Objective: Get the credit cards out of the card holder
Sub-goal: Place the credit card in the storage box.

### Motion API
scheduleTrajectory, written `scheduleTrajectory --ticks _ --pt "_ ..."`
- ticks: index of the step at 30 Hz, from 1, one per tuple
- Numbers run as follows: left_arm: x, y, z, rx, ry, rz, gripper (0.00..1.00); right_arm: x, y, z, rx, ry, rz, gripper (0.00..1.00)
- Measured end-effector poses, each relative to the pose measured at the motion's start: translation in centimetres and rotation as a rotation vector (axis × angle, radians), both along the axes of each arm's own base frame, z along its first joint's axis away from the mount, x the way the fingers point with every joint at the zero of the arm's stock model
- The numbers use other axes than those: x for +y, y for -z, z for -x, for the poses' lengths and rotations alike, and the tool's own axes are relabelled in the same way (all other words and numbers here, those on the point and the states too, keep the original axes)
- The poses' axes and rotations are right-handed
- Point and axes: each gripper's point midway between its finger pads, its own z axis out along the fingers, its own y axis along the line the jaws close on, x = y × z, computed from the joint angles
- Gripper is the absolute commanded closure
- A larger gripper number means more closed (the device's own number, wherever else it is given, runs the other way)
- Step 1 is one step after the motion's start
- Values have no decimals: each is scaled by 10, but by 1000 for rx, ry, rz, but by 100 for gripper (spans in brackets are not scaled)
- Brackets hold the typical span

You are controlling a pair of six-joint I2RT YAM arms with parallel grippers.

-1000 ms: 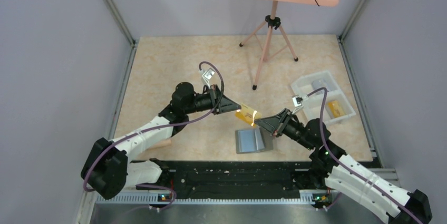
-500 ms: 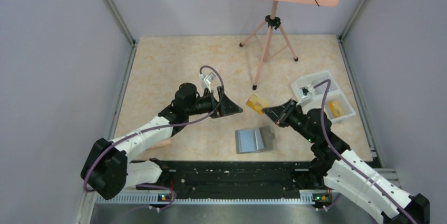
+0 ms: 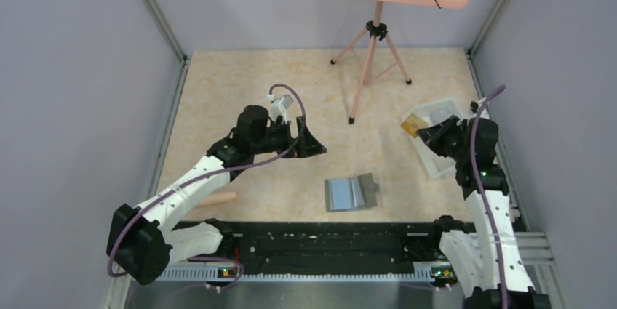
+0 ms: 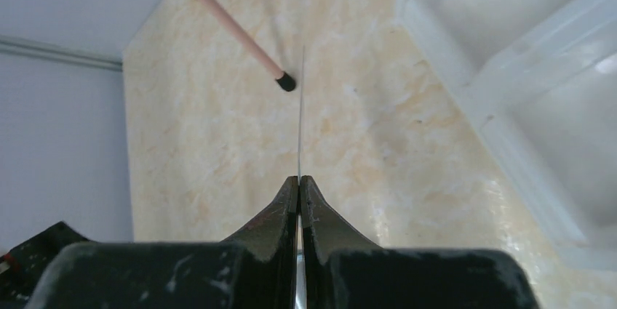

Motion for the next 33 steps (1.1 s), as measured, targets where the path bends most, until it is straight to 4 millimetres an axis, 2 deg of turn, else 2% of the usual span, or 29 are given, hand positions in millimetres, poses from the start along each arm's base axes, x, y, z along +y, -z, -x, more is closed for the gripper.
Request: scheduleTrajectory --ticks 4,10,17,21,25,33 --pt "9 1 0 -19 -4 -49 2 -37 3 0 86 97 53 100" --pt "18 6 9 -11 8 -95 2 -79 6 -1 188 217 121 100" --pt "29 -5 25 -55 41 -116 1 -130 -8 9 231 374 151 100" --pt "37 -13 33 -104 46 -129 1 -149 -10 9 252 407 132 100" --pt "43 -18 36 -139 44 -135 1 -161 2 14 300 412 83 100" --pt "50 -21 40 -171 37 -154 1 -170 21 15 341 411 -13 100"
